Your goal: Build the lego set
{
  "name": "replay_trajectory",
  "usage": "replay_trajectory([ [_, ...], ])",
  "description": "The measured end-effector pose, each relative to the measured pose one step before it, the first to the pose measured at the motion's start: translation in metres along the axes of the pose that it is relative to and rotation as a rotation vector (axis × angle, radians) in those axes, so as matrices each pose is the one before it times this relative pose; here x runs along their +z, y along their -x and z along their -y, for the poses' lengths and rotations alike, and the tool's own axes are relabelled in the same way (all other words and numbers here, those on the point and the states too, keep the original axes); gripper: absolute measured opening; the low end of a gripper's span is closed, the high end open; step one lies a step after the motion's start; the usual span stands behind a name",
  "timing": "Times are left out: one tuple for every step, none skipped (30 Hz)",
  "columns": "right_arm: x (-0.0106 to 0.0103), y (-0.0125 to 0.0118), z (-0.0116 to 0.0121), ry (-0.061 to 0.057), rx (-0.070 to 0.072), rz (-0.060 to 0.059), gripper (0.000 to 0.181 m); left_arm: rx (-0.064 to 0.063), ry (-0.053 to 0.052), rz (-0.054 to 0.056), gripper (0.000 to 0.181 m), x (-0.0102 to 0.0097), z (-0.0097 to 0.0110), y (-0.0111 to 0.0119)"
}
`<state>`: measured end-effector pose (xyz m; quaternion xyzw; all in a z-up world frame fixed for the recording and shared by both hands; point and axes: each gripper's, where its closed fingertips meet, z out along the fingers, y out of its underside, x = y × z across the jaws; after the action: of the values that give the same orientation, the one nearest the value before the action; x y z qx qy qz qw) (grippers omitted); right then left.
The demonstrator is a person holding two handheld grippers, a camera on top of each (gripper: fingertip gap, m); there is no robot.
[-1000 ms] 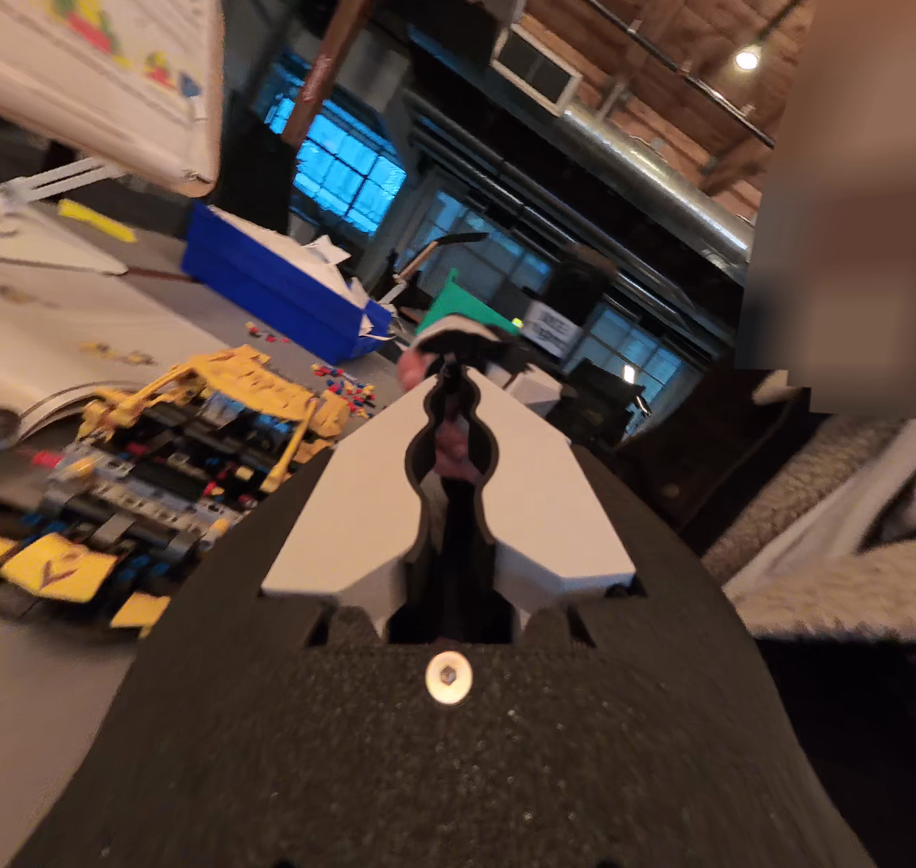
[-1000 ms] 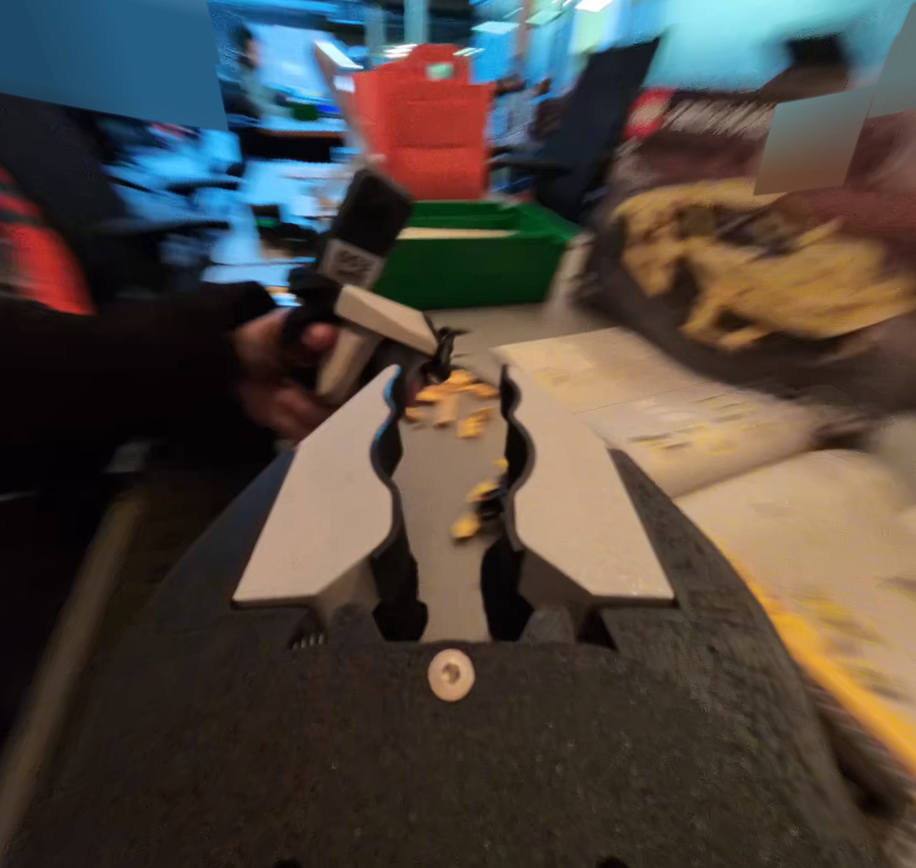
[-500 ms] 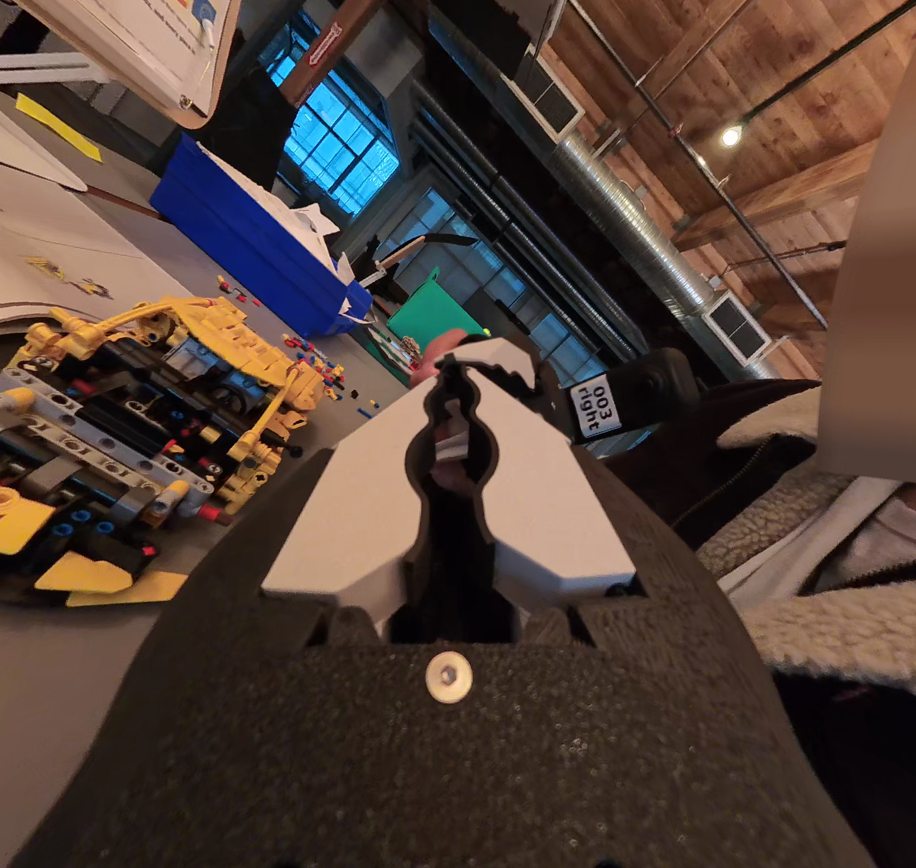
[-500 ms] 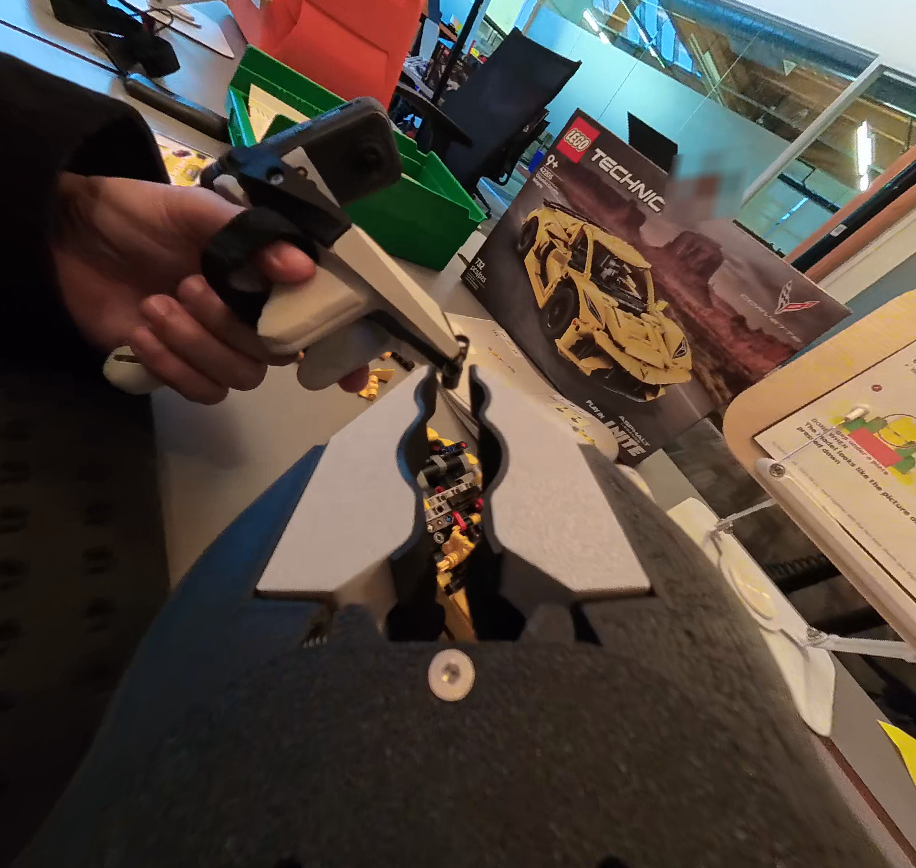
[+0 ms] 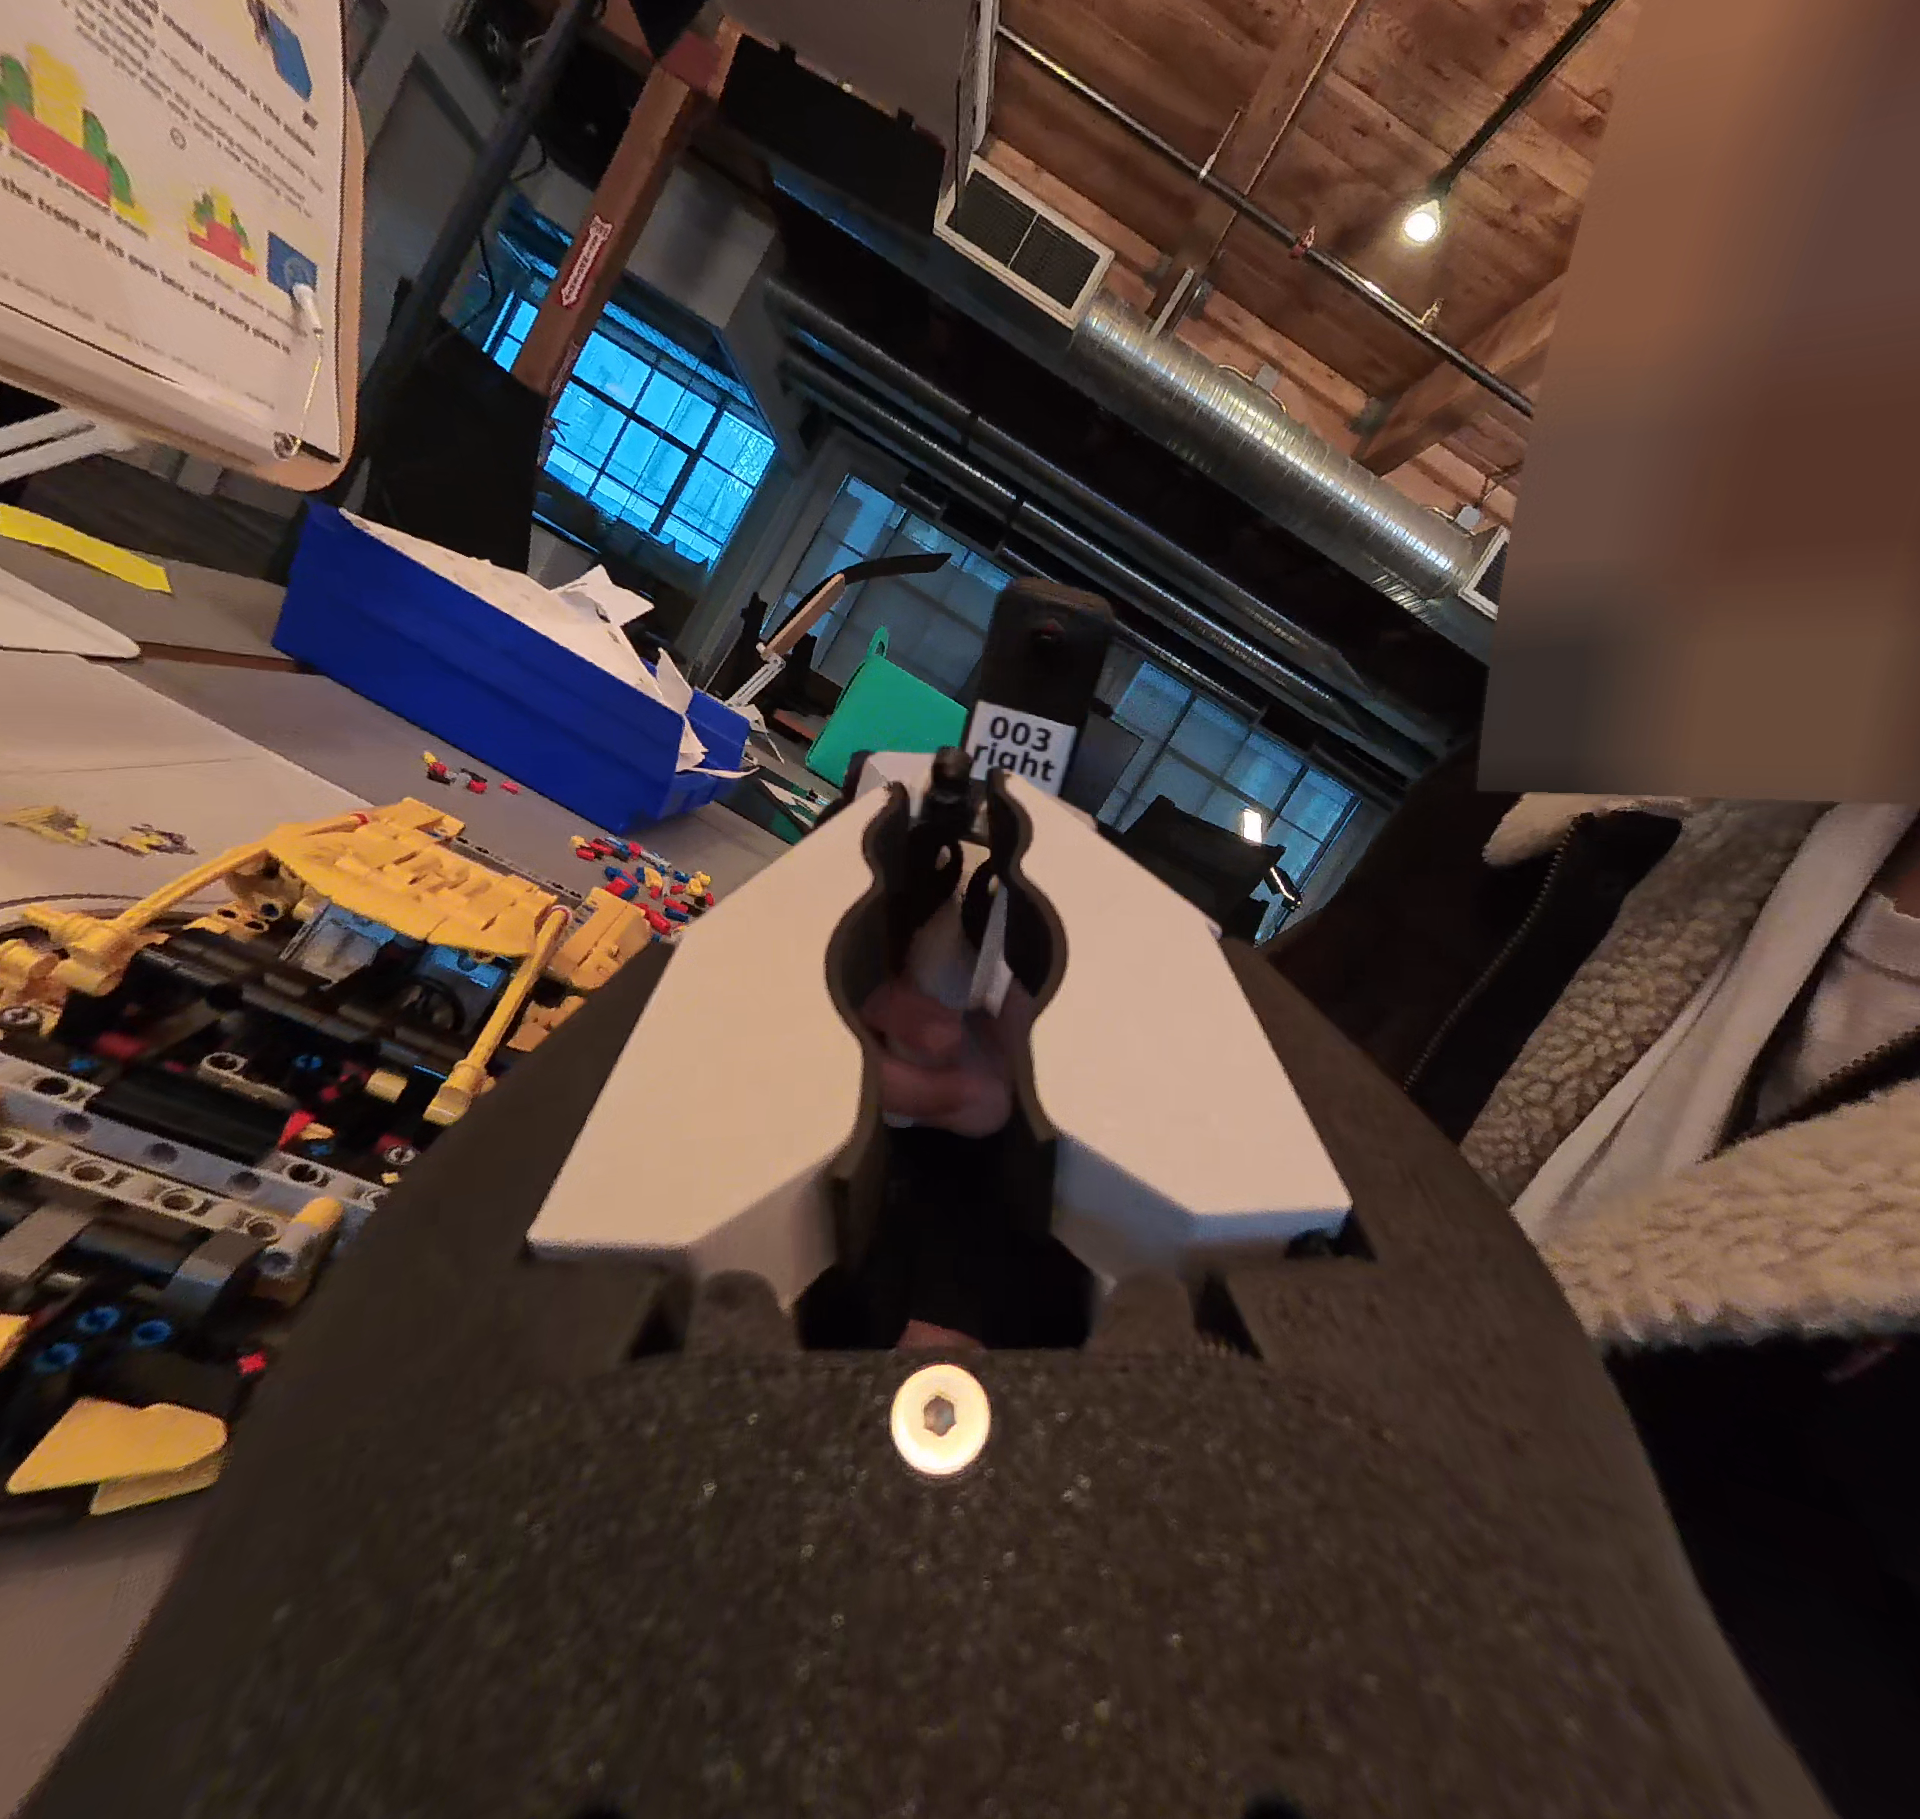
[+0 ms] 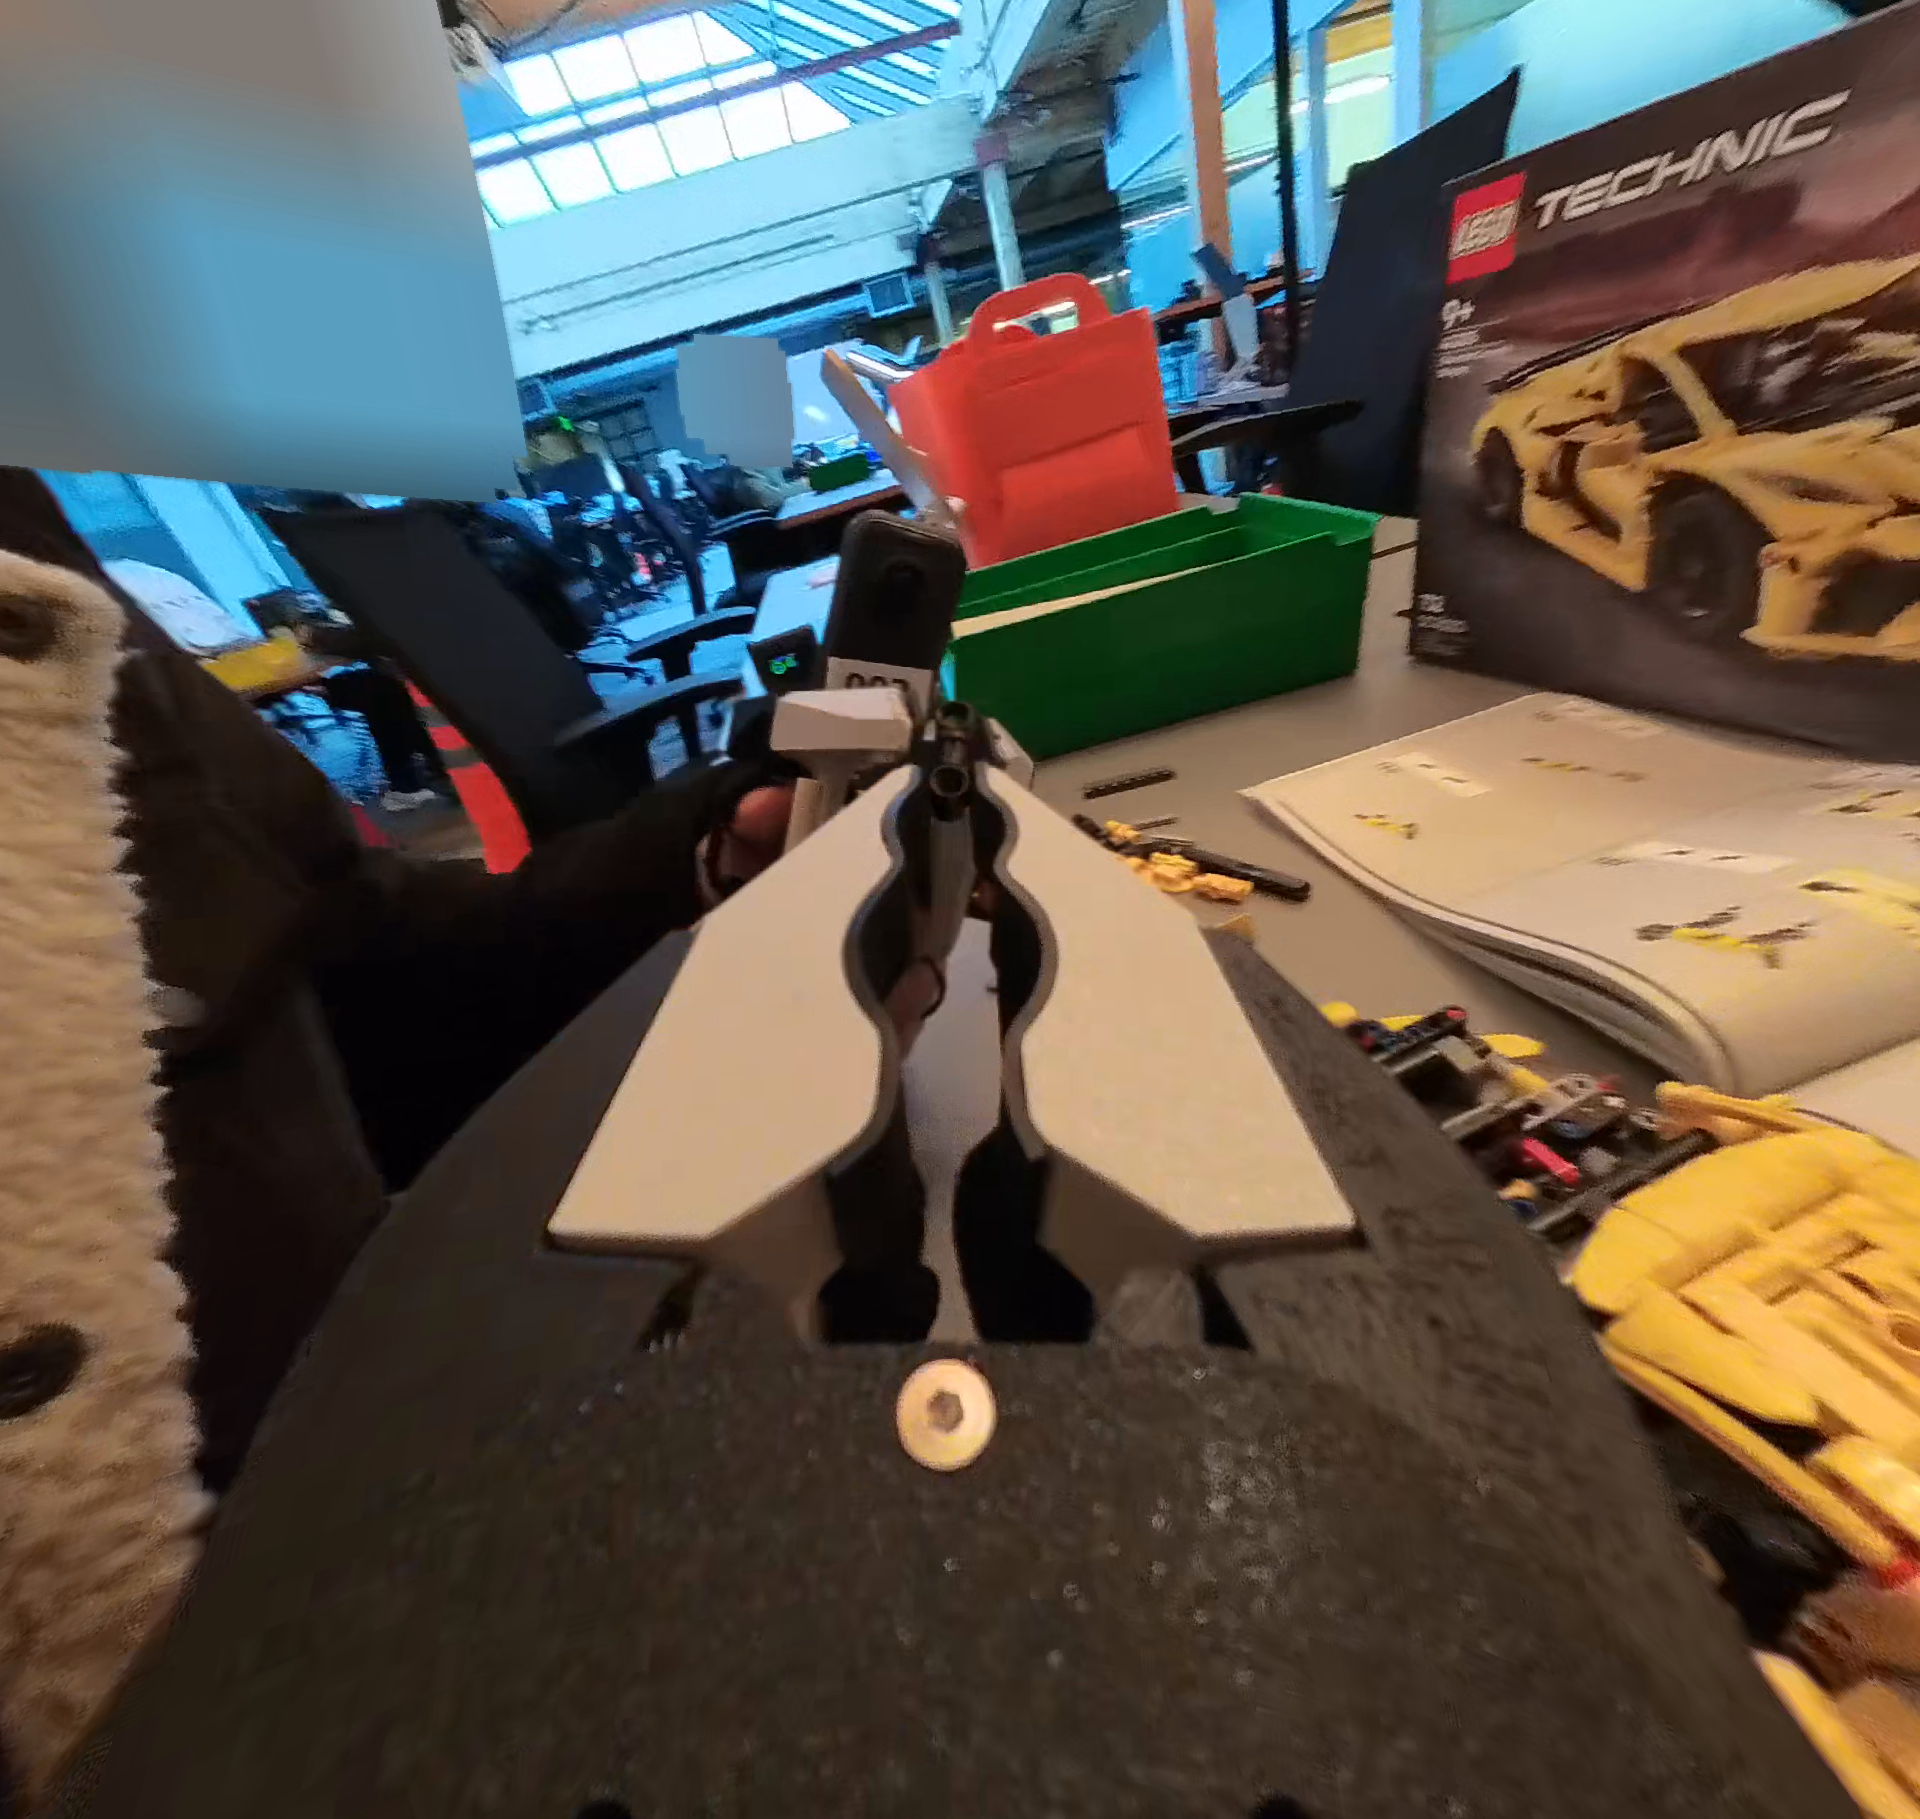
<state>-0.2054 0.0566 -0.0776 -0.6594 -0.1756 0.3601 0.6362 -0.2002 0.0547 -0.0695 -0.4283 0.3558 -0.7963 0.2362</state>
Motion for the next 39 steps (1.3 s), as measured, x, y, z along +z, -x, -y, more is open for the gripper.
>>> replay_trajectory([
  [0.00056,0.00062,-0.00014,-0.0016,0.0143,0.0079,0.005,-0.0024,0.0058,-0.0062,0.014,0.00042,-0.00098,-0.00087],
  [0.00028,0.00075,-0.00010,-0.0025,0.0030,0.0058,0.005,0.0038,0.0018,-0.0046,0.014,0.00032,-0.00029,-0.00128],
  [0.00022,0.00119,-0.00004,0.0006,0.0067,0.0093,0.006,0.0123,-0.0017,0.0023,0.012,-0.00004,0.00030,-0.00043],
  [-0.00023,-0.00024,0.00034,-0.0033,0.0082,0.0007,0.006,0.0072,0.0040,0.0059,0.010,-0.00007,-0.00062,0.00078],
  [0.00014,0.00035,-0.00023,-0.0007,0.0059,0.0045,0.006,-0.0004,0.0009,-0.0029,0.009,-0.00021,0.00013,-0.00015],
  [0.00038,0.00030,-0.00051,0.0017,0.0116,0.0055,0.006,0.0032,0.0019,-0.0016,0.009,-0.00043,-0.00001,-0.00024],
  [0.00029,-0.00033,-0.00034,-0.0004,0.0200,0.0076,0.006,0.0064,0.0007,0.0036,0.009,-0.00022,0.00007,0.00029],
  [0.00005,-0.00030,0.00011,-0.0040,0.0302,0.0144,0.006,0.0062,0.0005,0.0046,0.009,-0.00004,-0.00002,0.00033],
  [-0.00013,-0.00054,0.00000,-0.0035,0.0330,0.0161,0.007,0.0081,0.0005,0.0056,0.007,-0.00001,0.00020,0.00058],
  [-0.00031,-0.00082,-0.00023,-0.0005,0.0241,0.0120,0.007,0.0141,0.0033,0.0062,0.006,0.00007,-0.00008,0.00043],
  [-0.00022,-0.00139,-0.00066,0.0037,0.0102,0.0009,0.007,0.0157,0.0055,0.0123,0.007,0.00014,-0.00062,0.00133],
  [-0.00007,-0.00075,-0.00051,0.0031,0.0017,-0.0019,0.007,0.0120,0.0040,0.0087,0.006,0.00002,-0.00046,0.00092],
  [0.00003,0.00040,-0.00014,0.0015,-0.0047,0.0012,0.007,0.0041,0.0015,-0.0010,0.006,-0.00010,-0.00019,-0.00027],
  [0.00005,-0.00057,-0.00020,0.0032,-0.0103,-0.0072,0.007,0.0012,0.0012,0.0010,0.006,-0.00002,-0.00015,0.00010],
  [-0.00002,-0.00108,-0.00044,0.0039,-0.0134,-0.0099,0.007,0.0042,0.0023,0.0057,0.006,-0.00015,-0.00020,0.00089],
  [-0.00005,-0.00060,-0.00022,0.0031,-0.0108,-0.0065,0.007,0.0044,0.0018,0.0046,0.006,0.00004,-0.00025,0.00064],
  [-0.00024,-0.00055,-0.00004,0.0010,-0.0061,-0.0051,0.008,0.0044,0.0009,0.0035,0.006,0.00009,-0.00009,0.00031],
  [-0.00052,-0.00175,0.00036,-0.0012,-0.0062,-0.0129,0.008,0.0082,-0.0004,0.0064,0.006,-0.00001,0.00028,0.00050],
  [-0.00065,-0.00092,0.00015,-0.0005,-0.0077,-0.0064,0.008,0.0100,0.0003,0.0065,0.006,-0.00005,0.00017,0.00041],
  [-0.00008,0.00020,-0.00081,0.0070,-0.0001,0.0033,0.008,0.0084,0.0055,0.0034,0.006,0.00023,-0.00081,0.00008],
  [-0.00001,0.00115,-0.00071,0.0034,0.0038,0.0102,0.007,0.0044,0.0022,0.0003,0.006,0.00030,-0.00049,-0.00036],
  [0.00020,0.00074,-0.00040,0.0017,0.0034,0.0069,0.006,0.0016,-0.0005,-0.0042,0.006,0.00006,0.00006,-0.00097],
  [0.00032,-0.00006,-0.00068,0.0048,0.0032,0.0026,0.006,0.0025,0.0001,-0.0008,0.006,0.00011,-0.00004,-0.00037],
  [0.00050,0.00031,-0.00080,0.0048,0.0062,0.0058,0.006,0.0003,-0.0005,-0.0009,0.006,0.00004,0.00020,-0.00031],
  [0.00098,0.00190,-0.00071,0.0019,0.0124,0.0180,0.006,-0.0045,-0.0025,-0.0090,0.007,0.00022,0.00025,-0.00149],
  [0.00100,0.00264,-0.00055,0.0017,0.0199,0.0250,0.006,-0.0076,-0.0037,-0.0153,0.007,0.00045,0.00031,-0.00269],
  [0.00082,0.00156,-0.00083,0.0052,0.0200,0.0203,0.006,-0.0071,-0.0010,-0.0111,0.007,0.00074,-0.00045,-0.00198],
  [-0.00002,0.00024,-0.00031,0.0033,0.0154,0.0106,0.006,-0.0028,0.0019,-0.0020,0.007,0.00055,-0.00058,-0.00032],
  [-0.00026,0.00050,0.00010,0.0006,0.0076,0.0091,0.006,0.0003,0.0017,-0.0016,0.007,0.00011,-0.00019,-0.00039],
  [0.00013,0.00140,-0.00005,0.0011,0.0054,0.0106,0.006,-0.0007,0.0024,-0.0066,0.007,-0.00003,-0.00014,-0.00117],
  [0.00019,0.00046,-0.00017,0.0003,0.0016,0.0026,0.006,0.0021,0.0027,-0.0037,0.006,-0.00028,-0.00007,-0.00077],
  [0.00004,-0.00020,-0.00039,0.0011,-0.0026,-0.0020,0.006,0.0085,0.0052,0.0019,0.007,-0.00025,-0.00028,-0.00005],
  [-0.00008,-0.00075,-0.00017,0.0010,0.0000,-0.0025,0.006,0.0143,0.0058,0.0067,0.006,-0.00013,-0.00029,0.00055],
  [-0.00027,-0.00181,-0.00039,-0.0003,0.0070,-0.0050,0.006,0.0201,0.0068,0.0138,0.007,-0.00013,-0.00032,0.00119],
  [-0.00040,-0.00252,-0.00113,0.0031,0.0193,-0.0025,0.010,0.0296,0.0094,0.0166,0.006,-0.00019,-0.00036,0.00117],
  [-0.00048,-0.00132,-0.00247,0.0111,0.0318,0.0145,0.017,0.0379,0.0101,0.0118,0.006,-0.00025,-0.00040,-0.00007],
  [-0.00058,-0.00019,-0.00317,0.0171,0.0536,0.0291,0.024,0.0493,0.0192,0.0235,0.006,0.00006,-0.00184,0.00129],
  [-0.00101,0.00134,-0.00260,0.0145,0.0713,0.0454,0.030,0.0675,0.0267,0.0310,0.006,0.00026,-0.00293,0.00172],
  [-0.00135,0.00165,-0.00172,0.0088,0.0808,0.0529,0.037,0.0833,0.0318,0.0293,0.007,0.00064,-0.00363,0.00054],
])
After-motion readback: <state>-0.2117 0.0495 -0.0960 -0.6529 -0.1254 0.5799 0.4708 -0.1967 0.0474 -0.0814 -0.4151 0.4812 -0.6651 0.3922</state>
